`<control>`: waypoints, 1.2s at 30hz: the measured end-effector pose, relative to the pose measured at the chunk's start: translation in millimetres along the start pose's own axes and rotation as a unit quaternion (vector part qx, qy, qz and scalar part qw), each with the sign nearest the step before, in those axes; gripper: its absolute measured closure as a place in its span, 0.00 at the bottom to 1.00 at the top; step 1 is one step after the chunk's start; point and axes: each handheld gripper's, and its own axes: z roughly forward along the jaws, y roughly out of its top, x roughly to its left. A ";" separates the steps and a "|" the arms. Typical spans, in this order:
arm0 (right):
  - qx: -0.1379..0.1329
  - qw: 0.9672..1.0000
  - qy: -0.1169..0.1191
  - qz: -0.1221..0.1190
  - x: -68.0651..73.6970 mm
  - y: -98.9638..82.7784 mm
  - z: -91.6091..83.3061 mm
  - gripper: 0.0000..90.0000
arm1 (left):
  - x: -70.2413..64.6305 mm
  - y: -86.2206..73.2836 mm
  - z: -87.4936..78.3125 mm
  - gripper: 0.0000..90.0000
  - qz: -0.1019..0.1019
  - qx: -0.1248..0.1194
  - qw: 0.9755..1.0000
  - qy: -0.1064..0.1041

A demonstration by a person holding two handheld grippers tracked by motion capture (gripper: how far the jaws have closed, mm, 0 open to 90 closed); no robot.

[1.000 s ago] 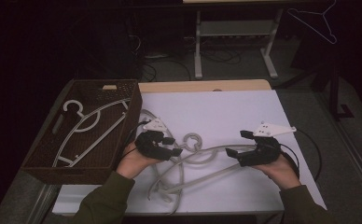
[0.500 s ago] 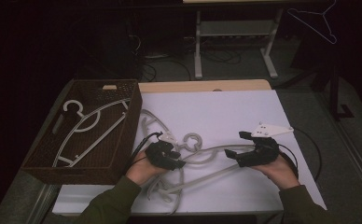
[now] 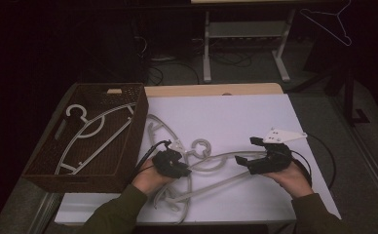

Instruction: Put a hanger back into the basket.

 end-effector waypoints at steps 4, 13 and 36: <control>0.001 1.000 0.001 -0.001 0.1 0.1 0.0 0.12 | -0.7 0.2 1.2 0.86 0.010 0.018 1.000 0.009; 0.000 1.000 0.001 -0.001 -0.5 -0.1 -0.4 0.13 | 0.7 0.3 -1.0 0.91 -0.013 0.005 1.000 0.013; -0.012 1.000 0.001 0.001 1.8 2.6 -4.9 0.13 | 1.4 13.4 -45.6 0.92 -0.018 -0.071 0.996 0.047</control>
